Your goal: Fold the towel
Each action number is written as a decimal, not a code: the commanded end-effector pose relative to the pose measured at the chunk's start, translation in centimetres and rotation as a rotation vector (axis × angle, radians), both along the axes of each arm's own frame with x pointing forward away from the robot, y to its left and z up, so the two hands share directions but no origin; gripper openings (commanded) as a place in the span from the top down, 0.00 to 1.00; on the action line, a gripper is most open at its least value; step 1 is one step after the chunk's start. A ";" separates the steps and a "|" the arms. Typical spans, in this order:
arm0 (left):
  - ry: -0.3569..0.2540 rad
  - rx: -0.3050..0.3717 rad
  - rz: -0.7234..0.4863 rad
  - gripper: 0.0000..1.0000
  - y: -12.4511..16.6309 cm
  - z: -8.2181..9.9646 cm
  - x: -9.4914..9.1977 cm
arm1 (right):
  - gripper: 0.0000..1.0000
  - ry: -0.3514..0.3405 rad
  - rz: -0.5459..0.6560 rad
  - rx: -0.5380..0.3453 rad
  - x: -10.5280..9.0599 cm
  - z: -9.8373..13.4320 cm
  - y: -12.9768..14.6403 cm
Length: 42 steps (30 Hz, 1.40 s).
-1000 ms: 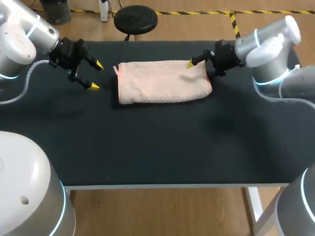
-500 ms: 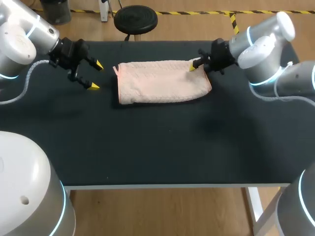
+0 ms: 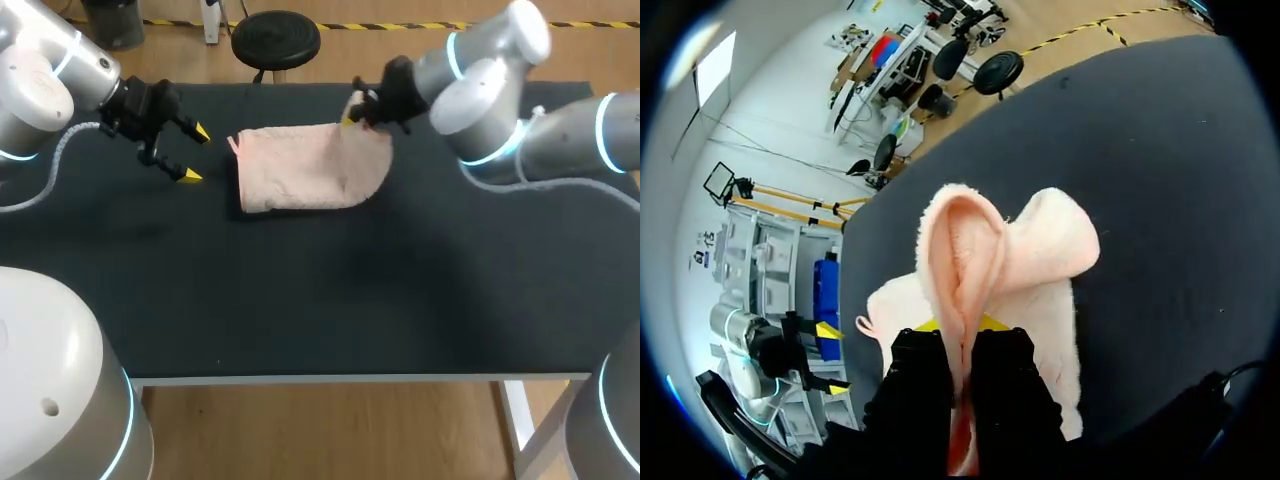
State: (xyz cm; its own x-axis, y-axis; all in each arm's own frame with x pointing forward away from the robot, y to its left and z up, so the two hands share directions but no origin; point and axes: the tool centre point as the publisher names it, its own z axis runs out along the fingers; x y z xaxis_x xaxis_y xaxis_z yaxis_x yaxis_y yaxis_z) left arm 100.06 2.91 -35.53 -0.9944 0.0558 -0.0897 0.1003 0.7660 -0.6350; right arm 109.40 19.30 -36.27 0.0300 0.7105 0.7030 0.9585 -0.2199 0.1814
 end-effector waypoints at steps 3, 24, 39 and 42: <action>-0.003 -0.001 0.000 0.00 0.0 0.0 0.0 | 1.00 -0.013 -0.014 -0.051 0.2 1.5 6.4; -0.003 -0.001 0.000 0.00 0.0 0.0 0.0 | 0.00 -0.093 0.014 -0.071 -2.7 3.6 16.4; -0.003 -0.001 0.000 0.00 0.0 0.0 0.0 | 0.00 -0.360 0.004 -0.175 -1.3 5.7 13.3; -0.003 -0.001 0.000 0.00 0.0 0.0 0.0 | 0.00 -0.447 0.063 -0.272 -1.2 4.7 12.5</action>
State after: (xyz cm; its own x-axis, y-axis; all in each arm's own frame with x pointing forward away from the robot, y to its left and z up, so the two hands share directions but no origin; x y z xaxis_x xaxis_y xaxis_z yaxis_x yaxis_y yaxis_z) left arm 100.06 2.90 -35.53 -0.9944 0.0559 -0.0898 0.1004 0.7660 -0.6350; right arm 108.36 32.02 -31.27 -0.2313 0.8030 0.5492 0.8264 -0.1357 0.5465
